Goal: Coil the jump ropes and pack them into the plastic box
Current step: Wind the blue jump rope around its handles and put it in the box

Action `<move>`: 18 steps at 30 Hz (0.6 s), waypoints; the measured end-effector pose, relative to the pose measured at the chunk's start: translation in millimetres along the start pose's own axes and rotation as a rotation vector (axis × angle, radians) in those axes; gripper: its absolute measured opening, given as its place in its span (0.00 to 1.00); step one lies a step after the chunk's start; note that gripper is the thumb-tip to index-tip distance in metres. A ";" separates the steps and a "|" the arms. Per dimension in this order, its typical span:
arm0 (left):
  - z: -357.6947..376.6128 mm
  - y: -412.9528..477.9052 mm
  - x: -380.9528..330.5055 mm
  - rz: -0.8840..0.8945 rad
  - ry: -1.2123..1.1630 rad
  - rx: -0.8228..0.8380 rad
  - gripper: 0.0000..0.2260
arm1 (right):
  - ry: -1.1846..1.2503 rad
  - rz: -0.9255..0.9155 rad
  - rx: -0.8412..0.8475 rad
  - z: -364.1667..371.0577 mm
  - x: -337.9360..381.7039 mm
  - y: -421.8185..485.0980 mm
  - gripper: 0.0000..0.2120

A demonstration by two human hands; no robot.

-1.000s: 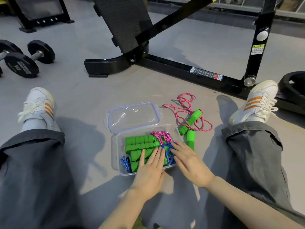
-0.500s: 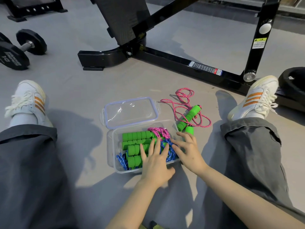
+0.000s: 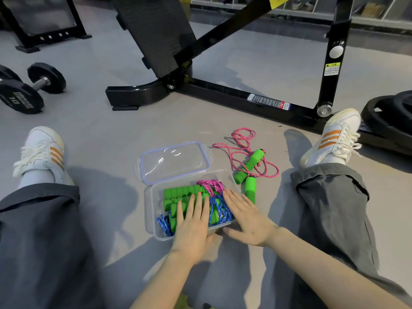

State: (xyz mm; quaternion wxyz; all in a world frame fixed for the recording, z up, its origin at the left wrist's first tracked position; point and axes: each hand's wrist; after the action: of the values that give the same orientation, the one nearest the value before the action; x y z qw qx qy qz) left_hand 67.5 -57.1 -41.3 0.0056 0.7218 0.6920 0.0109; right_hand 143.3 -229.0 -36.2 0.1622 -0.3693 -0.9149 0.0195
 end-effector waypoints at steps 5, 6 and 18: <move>14.2 -6.4 10.5 -0.063 0.122 0.080 0.38 | -0.086 -0.001 -0.027 2.5 2.5 0.9 0.46; 13.6 -7.8 8.8 -0.060 0.133 0.051 0.37 | -0.095 0.012 -0.009 1.3 3.0 0.9 0.45; 27.1 -16.6 28.6 -0.087 0.038 0.039 0.28 | -0.040 -0.084 -0.004 1.5 9.5 1.8 0.37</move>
State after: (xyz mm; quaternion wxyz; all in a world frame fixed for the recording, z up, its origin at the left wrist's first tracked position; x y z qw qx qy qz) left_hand 52.8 -27.7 -68.5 -0.0211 0.6906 0.7228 0.0111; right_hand 137.6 -221.1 -35.2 0.1438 -0.3304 -0.9326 0.0182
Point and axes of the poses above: each hand's wrist, its own y-axis towards the middle knuckle, its own z-axis out of the palm, x = y × z, and after that the axes turned 1 degree about -x, right-handed
